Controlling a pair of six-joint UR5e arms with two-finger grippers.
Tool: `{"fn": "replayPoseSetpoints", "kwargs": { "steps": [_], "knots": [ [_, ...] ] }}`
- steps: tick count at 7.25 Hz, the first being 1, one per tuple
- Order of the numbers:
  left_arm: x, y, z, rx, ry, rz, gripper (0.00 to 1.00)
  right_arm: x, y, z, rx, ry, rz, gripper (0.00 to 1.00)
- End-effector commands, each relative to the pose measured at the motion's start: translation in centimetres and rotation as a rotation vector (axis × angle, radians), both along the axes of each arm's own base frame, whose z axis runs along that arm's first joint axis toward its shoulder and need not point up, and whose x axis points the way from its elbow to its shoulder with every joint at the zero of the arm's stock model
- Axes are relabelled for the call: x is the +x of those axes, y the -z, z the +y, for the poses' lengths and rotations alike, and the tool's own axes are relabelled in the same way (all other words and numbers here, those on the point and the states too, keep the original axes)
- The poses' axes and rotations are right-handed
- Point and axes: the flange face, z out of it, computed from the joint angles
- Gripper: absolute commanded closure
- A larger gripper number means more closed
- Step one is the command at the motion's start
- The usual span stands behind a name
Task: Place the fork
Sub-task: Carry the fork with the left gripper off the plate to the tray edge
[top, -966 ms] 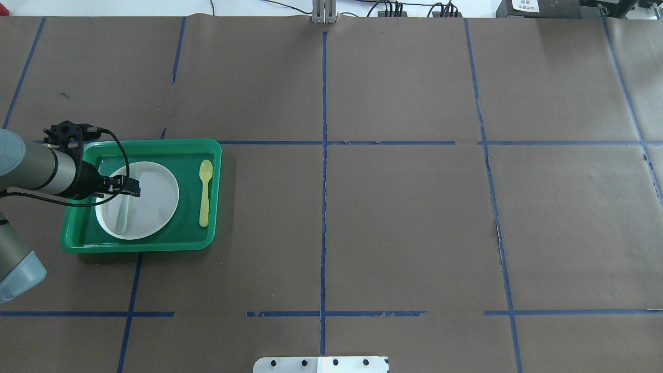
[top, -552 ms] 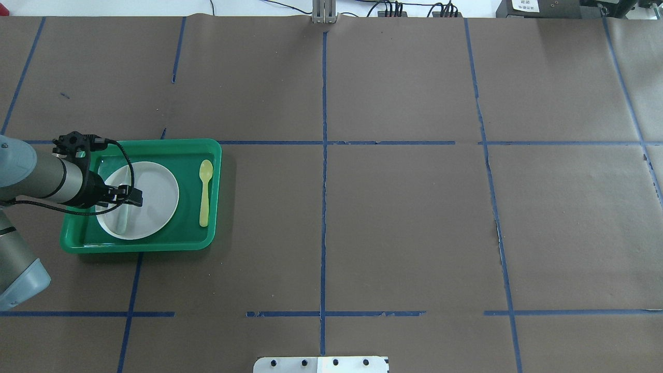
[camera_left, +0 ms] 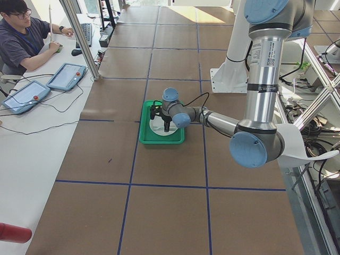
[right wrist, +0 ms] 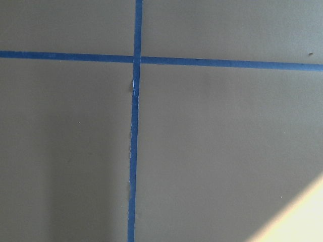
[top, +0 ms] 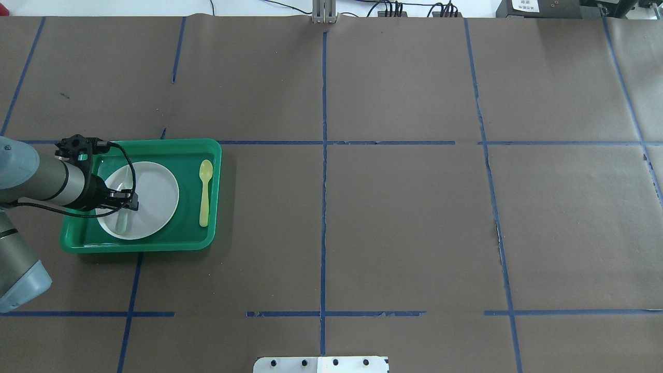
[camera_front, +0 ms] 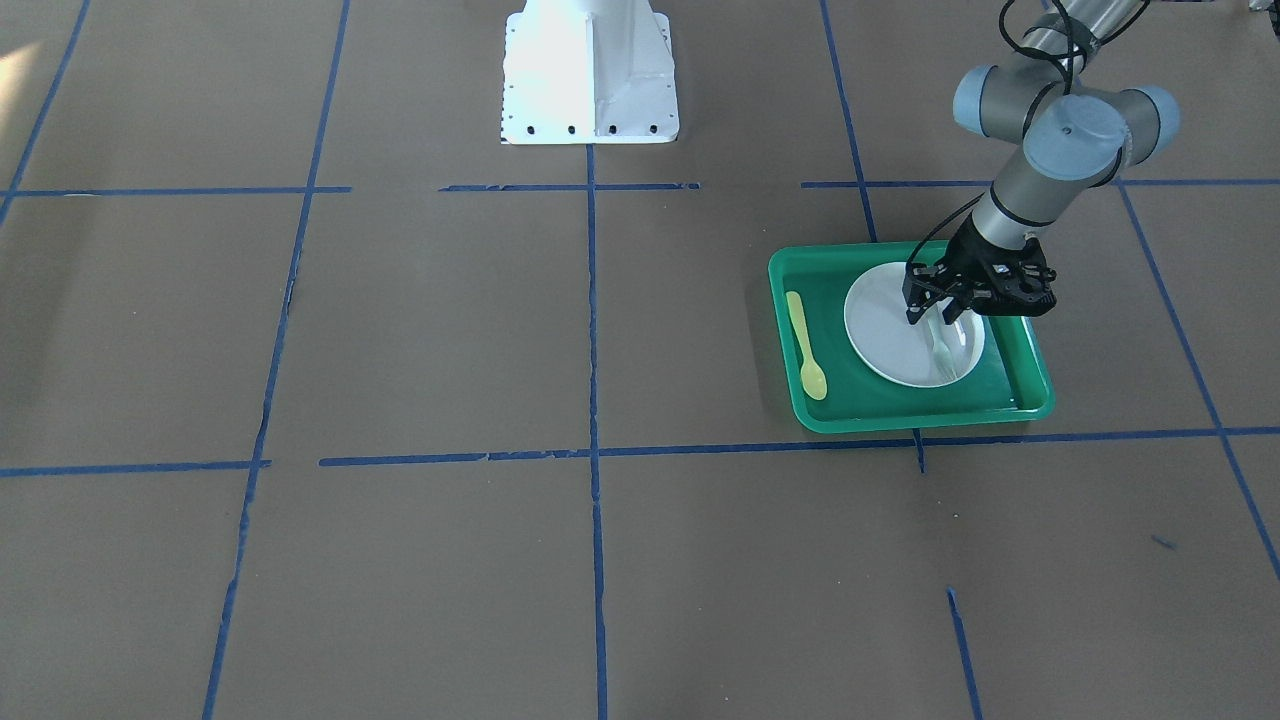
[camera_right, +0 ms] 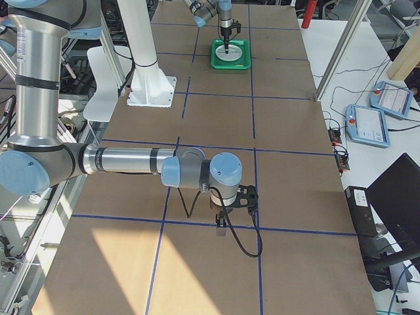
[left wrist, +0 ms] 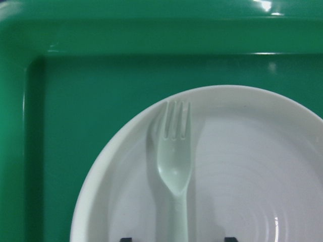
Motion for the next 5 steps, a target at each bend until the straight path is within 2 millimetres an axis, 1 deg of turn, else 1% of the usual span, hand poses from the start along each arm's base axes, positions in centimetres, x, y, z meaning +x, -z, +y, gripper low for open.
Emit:
{"fn": "replayPoseSetpoints", "kwargs": {
  "steps": [1, 2, 3, 4, 5],
  "knots": [
    [-0.2, 0.4, 0.1, 0.004, 0.002, 0.006, 1.0, 0.0, 0.1, 0.0, 0.001, 0.0, 0.0, 0.0],
    [-0.3, 0.6, 0.0, 0.006, 0.003, 0.01, 1.0, 0.0, 0.0, 0.0, 0.0, 0.0, 0.0, 0.0],
    [-0.4, 1.4, -0.1, 0.017, 0.005, 0.022, 1.0, 0.0, 0.0, 0.0, 0.0, 0.0, 0.0, 0.0],
    [-1.1, 2.3, 0.0, 0.029, 0.009, 0.033, 1.0, 0.0, 0.1, 0.0, 0.001, 0.0, 0.0, 0.0],
    [-2.0, 2.0, -0.1, 0.034, 0.015, 0.027, 1.0, 0.0, 0.0, 0.0, 0.0, 0.0, 0.0, 0.0]
  ]
}}
